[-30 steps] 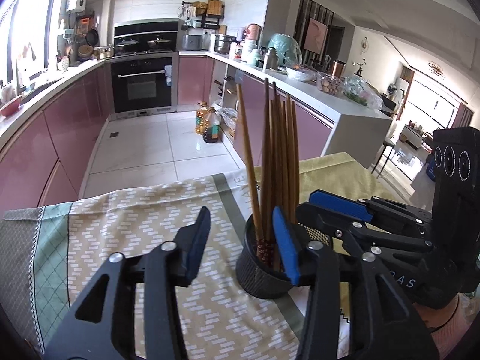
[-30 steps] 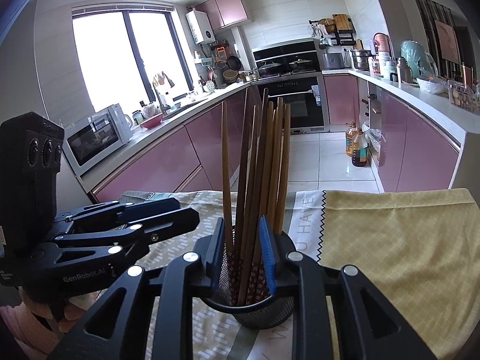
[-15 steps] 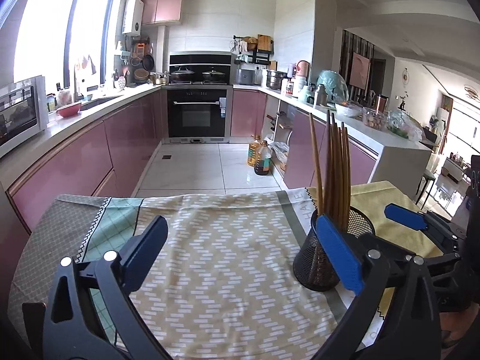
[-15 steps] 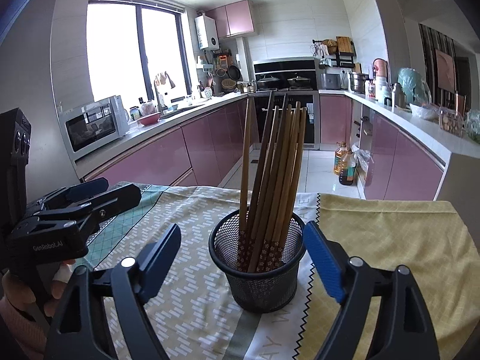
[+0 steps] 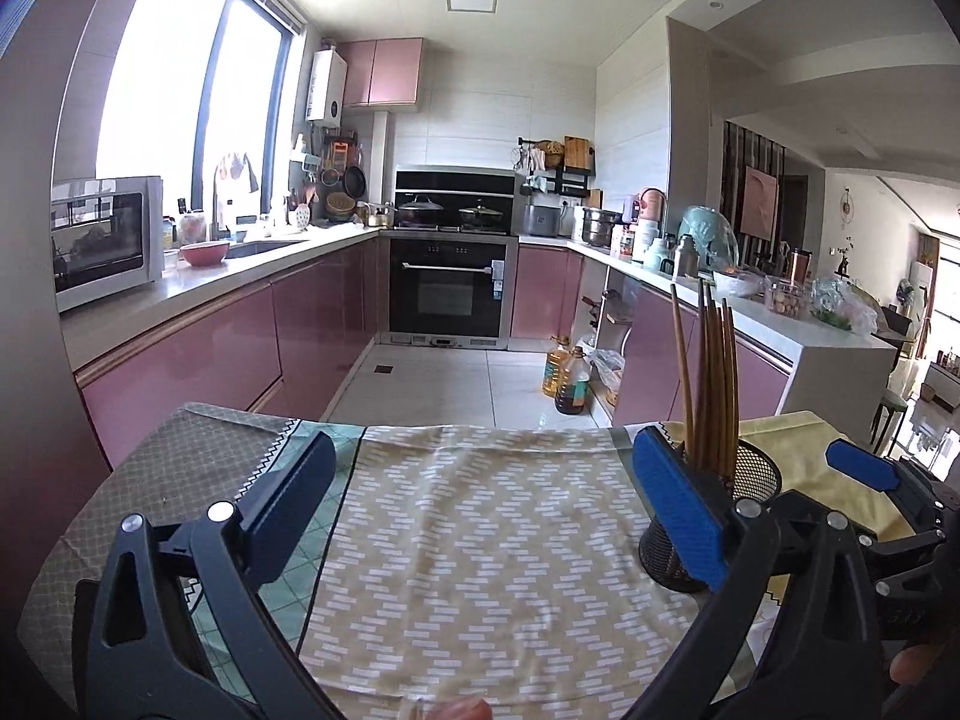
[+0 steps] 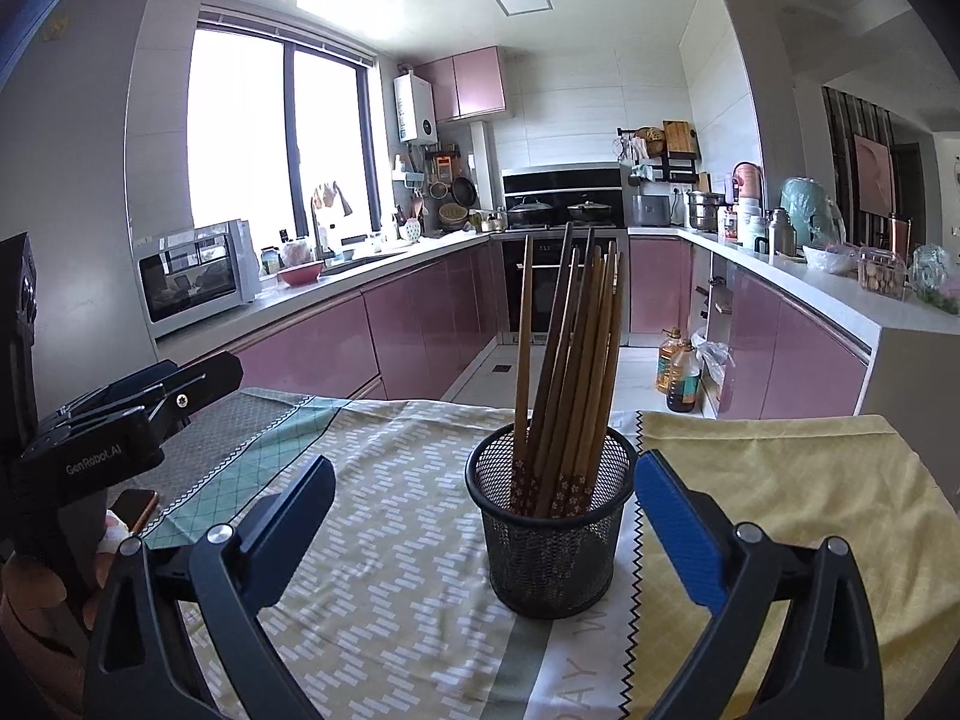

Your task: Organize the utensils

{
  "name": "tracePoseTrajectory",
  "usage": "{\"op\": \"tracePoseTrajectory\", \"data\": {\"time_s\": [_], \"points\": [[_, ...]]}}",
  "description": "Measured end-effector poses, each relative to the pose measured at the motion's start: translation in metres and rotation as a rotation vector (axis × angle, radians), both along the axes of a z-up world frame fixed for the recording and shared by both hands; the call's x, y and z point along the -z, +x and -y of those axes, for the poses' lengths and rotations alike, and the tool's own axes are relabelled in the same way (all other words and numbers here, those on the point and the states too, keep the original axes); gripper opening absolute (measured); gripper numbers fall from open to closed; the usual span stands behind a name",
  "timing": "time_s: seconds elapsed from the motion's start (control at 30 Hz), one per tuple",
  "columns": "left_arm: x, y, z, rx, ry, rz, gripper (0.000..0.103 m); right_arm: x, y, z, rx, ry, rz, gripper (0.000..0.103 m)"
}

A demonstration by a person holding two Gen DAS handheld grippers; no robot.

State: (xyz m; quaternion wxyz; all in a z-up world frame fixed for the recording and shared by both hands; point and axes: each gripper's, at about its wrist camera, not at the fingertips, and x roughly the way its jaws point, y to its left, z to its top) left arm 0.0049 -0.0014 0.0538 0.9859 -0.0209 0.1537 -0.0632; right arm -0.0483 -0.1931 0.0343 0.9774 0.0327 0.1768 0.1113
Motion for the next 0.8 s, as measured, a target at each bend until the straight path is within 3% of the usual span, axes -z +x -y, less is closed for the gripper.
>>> {"op": "tracePoseTrajectory", "data": {"time_s": [0.23,0.8], "points": [[0.002,-0.012,-0.009,-0.026,0.003,0.027,0.098,-0.005,-0.014,-0.002,0.032,0.002,0.069,0.097],[0.000,-0.030,-0.011,-0.062,0.022,0.084,0.098,-0.006,-0.029,-0.012,0.047,-0.012,0.126,0.096]]}}
